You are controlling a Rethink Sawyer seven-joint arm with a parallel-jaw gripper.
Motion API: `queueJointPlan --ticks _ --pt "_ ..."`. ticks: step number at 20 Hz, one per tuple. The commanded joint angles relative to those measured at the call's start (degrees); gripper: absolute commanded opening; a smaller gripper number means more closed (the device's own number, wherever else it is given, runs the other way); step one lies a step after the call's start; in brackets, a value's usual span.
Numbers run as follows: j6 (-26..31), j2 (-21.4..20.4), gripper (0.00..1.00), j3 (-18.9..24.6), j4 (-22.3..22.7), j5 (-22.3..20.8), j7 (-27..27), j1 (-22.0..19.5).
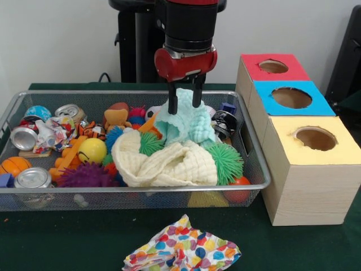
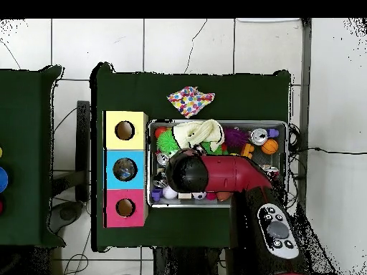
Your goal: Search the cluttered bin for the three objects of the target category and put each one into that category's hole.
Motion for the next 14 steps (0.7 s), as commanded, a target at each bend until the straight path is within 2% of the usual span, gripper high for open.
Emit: queueJointPlan --ticks 1,14 --pt "-3.1 2.1 1.0 3.1 2.0 -4.0 3.5 -0.8" --pt "-4.2 2.6 1.0 3.9 3.5 -3.8 3.6 -1.0"
